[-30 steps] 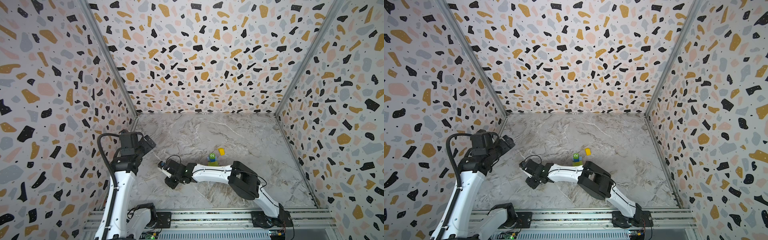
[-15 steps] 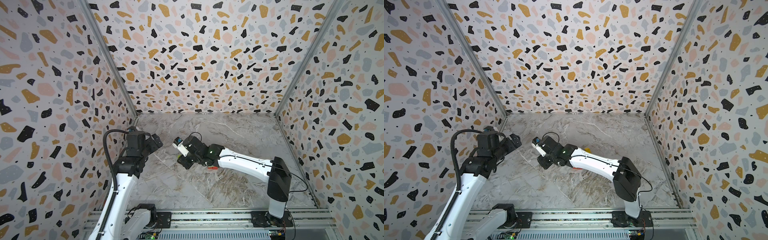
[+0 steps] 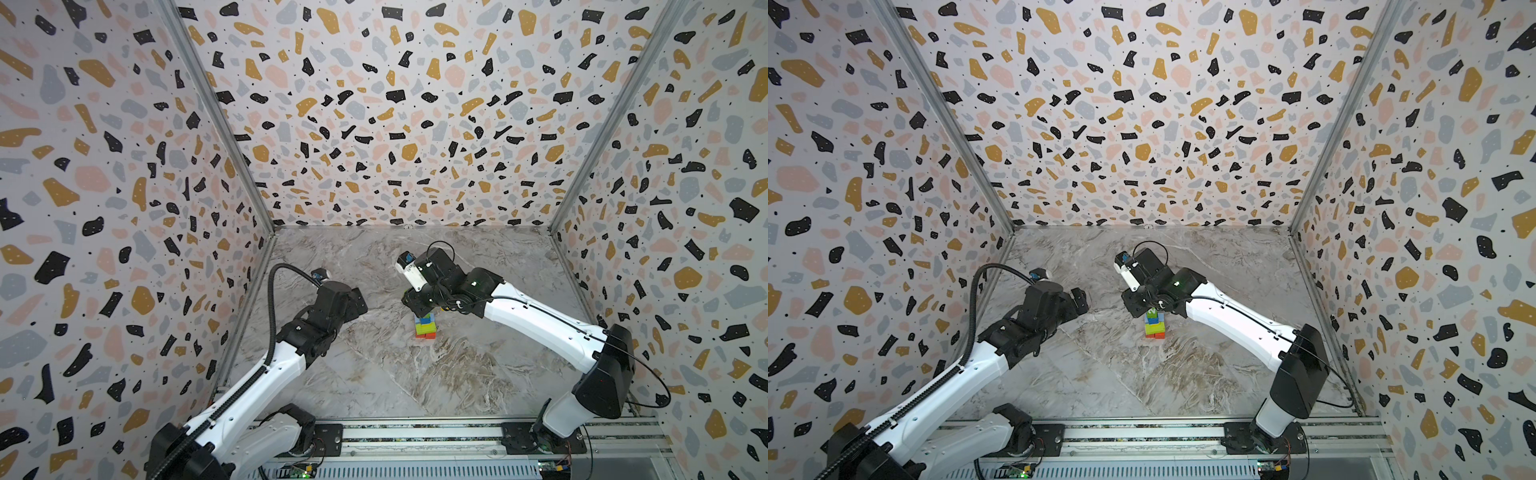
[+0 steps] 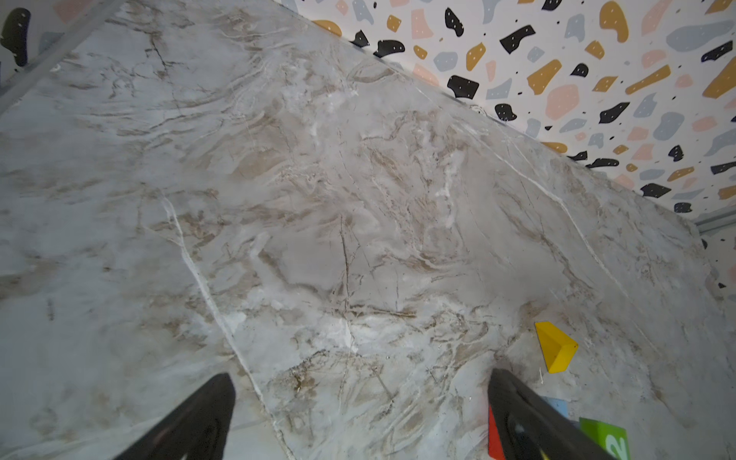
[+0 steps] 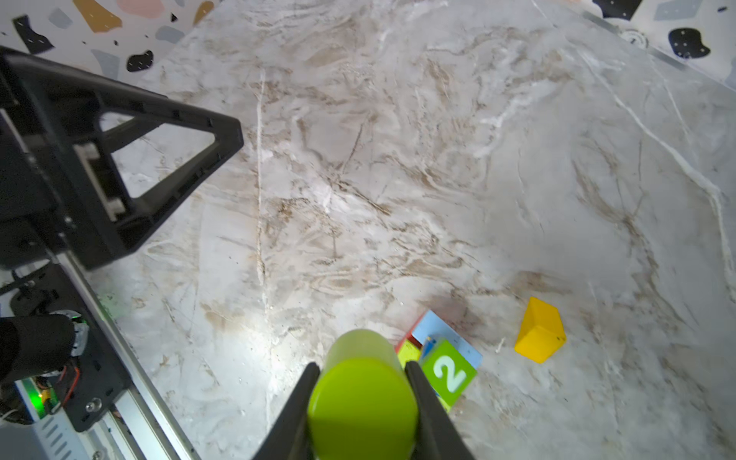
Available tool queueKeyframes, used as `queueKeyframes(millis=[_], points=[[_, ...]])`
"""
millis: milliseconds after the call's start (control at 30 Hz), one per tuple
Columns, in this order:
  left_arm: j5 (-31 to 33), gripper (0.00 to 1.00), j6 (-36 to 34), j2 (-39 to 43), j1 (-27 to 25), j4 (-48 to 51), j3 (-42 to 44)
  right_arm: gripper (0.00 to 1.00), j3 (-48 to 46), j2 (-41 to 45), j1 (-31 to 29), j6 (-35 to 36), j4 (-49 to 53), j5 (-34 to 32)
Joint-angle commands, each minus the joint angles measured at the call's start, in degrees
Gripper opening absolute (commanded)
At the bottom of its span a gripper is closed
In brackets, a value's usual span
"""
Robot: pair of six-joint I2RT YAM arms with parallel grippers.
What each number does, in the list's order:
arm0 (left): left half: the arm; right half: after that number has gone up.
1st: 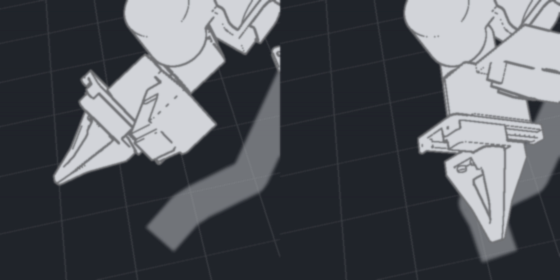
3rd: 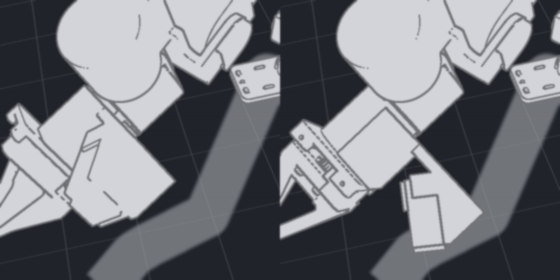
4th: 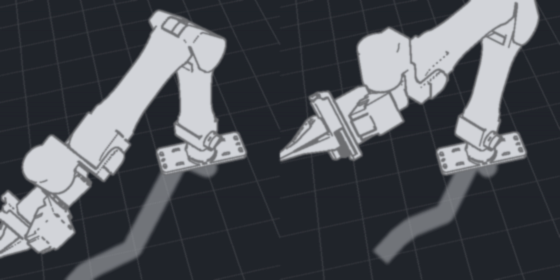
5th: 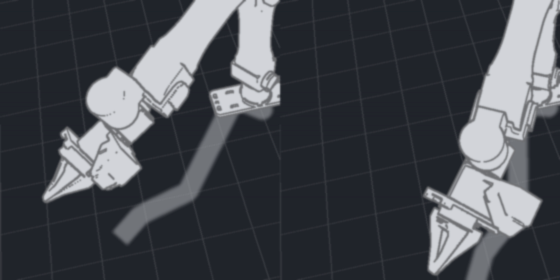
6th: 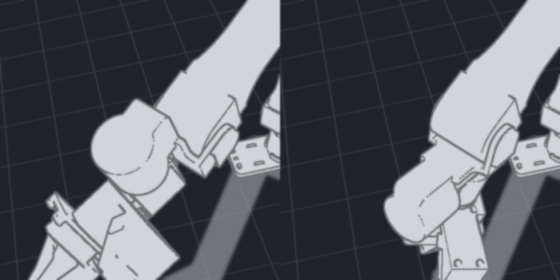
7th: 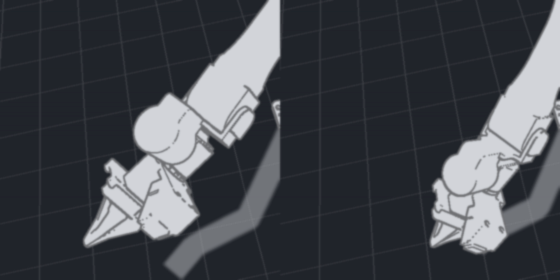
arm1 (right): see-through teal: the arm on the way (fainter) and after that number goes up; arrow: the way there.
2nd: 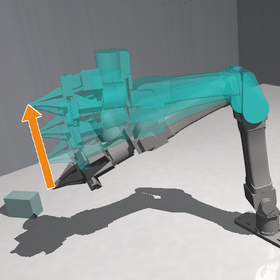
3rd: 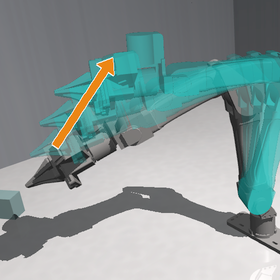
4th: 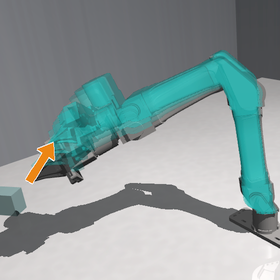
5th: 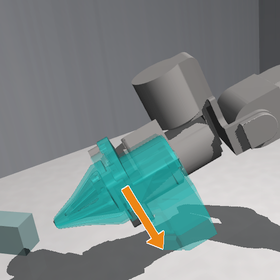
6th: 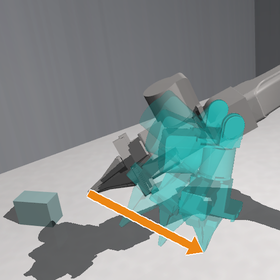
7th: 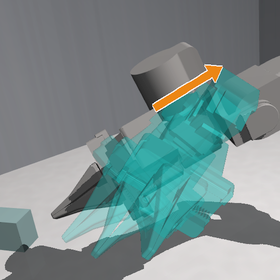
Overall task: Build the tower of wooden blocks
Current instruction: 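Lift and carry the lime-green cylinder with the right gripper above the stack, then lower the lime-green cylinder onto the green 2 cube and open the right gripper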
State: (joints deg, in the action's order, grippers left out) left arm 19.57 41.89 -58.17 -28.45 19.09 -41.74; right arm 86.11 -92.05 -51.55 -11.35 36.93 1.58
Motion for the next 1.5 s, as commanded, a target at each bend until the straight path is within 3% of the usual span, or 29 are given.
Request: queueKeyframes(millis=[0, 500, 1467], points=[[4.5, 1.00, 1.7, 0.9, -0.8, -9.0, 3.8, 0.24, -0.8, 1.4, 1.0, 0.8, 3.9, -2.4], [3.5, 1.00, -2.8, -3.5, -0.8, -21.6, 12.5, 0.24, 0.6, -3.1, 4.4, 1.9, 6.1, -4.1], [3.3, 1.00, -5.2, -8.3, -0.8, -23.3, 12.6, 0.24, -2.0, -5.2, 5.2, 1.7, 4.7, -3.7]])
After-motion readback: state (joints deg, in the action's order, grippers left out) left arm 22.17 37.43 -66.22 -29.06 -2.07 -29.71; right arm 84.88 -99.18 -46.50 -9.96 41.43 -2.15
